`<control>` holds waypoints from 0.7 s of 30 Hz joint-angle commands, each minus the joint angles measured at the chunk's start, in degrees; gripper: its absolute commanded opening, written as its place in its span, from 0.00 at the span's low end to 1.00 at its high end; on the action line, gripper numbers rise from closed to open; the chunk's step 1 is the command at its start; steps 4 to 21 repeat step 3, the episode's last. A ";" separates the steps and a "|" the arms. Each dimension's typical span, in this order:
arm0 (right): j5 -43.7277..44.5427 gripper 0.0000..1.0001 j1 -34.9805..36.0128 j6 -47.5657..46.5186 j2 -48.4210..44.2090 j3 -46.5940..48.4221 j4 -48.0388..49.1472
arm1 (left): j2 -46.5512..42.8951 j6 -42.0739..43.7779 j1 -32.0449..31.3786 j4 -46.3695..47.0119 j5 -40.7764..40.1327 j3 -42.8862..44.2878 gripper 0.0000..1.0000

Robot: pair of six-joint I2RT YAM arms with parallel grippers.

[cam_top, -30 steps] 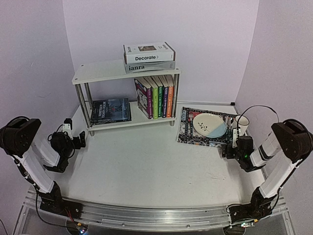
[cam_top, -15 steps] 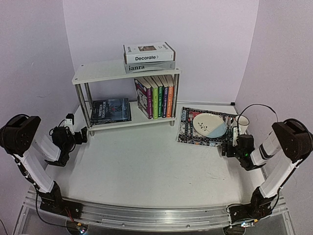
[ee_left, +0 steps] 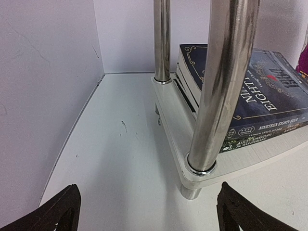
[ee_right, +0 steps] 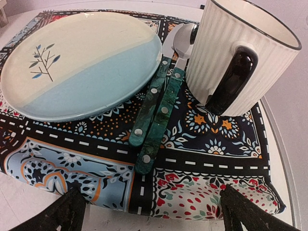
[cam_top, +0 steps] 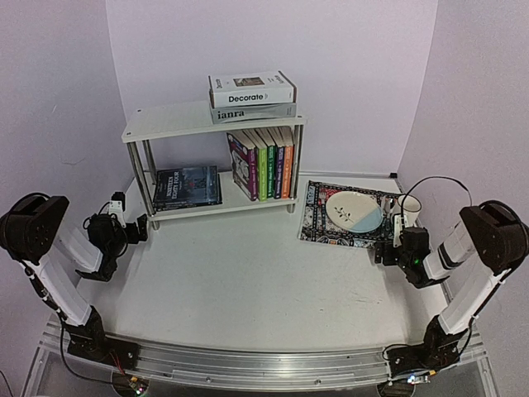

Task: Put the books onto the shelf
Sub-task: Reset both arms

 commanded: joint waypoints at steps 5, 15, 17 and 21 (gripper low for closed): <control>-0.08 0.98 -0.35 0.10 -0.10 1.32 0.77 | 0.17 -0.30 0.34 0.09 0.72 0.91 1.00; -0.08 0.98 -0.35 0.10 -0.10 1.32 0.77 | 0.17 -0.30 0.34 0.09 0.72 0.91 1.00; -0.08 0.98 -0.35 0.10 -0.10 1.32 0.77 | 0.17 -0.30 0.34 0.09 0.72 0.91 1.00; -0.08 0.98 -0.35 0.10 -0.10 1.32 0.77 | 0.17 -0.30 0.34 0.09 0.72 0.91 1.00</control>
